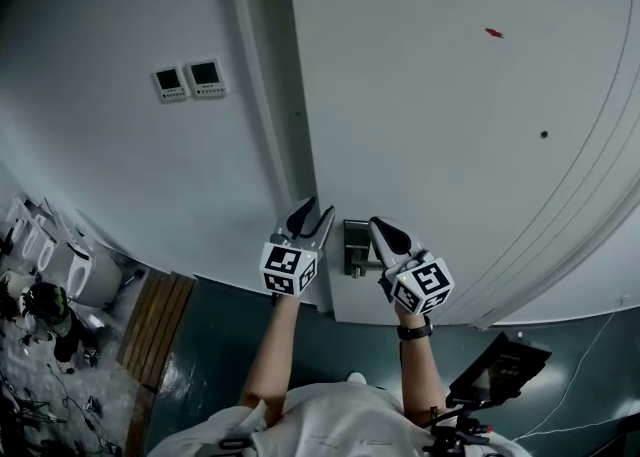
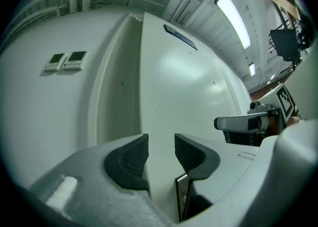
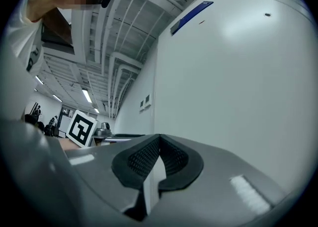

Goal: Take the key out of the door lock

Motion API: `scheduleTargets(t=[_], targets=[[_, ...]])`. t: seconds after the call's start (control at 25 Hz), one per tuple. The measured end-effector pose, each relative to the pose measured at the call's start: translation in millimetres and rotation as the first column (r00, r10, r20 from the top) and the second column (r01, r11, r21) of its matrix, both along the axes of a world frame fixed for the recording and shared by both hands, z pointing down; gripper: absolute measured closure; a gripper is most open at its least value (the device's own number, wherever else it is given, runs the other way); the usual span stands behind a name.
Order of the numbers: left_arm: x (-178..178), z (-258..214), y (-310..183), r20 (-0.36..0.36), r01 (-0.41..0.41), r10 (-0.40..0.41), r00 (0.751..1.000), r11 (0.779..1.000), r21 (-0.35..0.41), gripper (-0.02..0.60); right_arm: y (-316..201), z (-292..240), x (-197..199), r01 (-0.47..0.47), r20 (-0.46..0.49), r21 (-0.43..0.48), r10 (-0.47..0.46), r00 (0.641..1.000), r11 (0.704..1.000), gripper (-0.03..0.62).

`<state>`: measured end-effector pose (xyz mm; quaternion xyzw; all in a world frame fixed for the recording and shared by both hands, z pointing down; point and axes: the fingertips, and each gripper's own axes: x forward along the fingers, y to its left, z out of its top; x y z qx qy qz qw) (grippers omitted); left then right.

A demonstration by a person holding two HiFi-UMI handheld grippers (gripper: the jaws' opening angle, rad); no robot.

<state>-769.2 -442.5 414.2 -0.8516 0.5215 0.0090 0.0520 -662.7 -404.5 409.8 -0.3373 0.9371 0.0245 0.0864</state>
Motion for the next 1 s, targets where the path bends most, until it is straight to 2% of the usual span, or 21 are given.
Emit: scheduleTargets(t=[0.24,0.4,0.48,0.6,0.84,0.92,1.0], targets=[[-7,-11,-23,-0.039,0.018,-0.016,0.999,0.999,0.036,0.364,-8,13,2,-0.011,-0.031,-0.042,0.010,0.999,0.999,0.588],[6,-12,-40,-0.052,-0.057,0.058,0.997,0.998,0.021,0.365,-13,21,5,-0.050,-0.013,-0.092,0.049,0.999,0.994,0.588],[12,-14,-45,-0.095,-0.087,0.089,0.991,0.996,0.026,0.385,-20,27,15,-0.093,0.009,-0.127,0.095,0.995,0.987,0.588],[12,-12,-51,-0.139,-0.095,0.098,0.985,0.995,0.033,0.391,-23,44,20,-0.092,0.011,-0.171,0.095,0.995,0.981,0.588],[11,-13,-49,-0.167,-0.084,0.093,0.981,0.995,0.060,0.390,2,86,23,-0.024,-0.026,-0.262,0.018,1.000,0.965,0.588],[10,-16,-47,-0.171,-0.084,0.092,0.981,0.995,0.055,0.388,17,108,17,0.045,-0.045,-0.310,-0.063,0.997,0.950,0.588],[10,-17,-48,-0.173,-0.081,0.089,0.981,0.995,0.052,0.388,33,138,4,0.164,-0.060,-0.368,-0.199,0.978,0.915,0.588]])
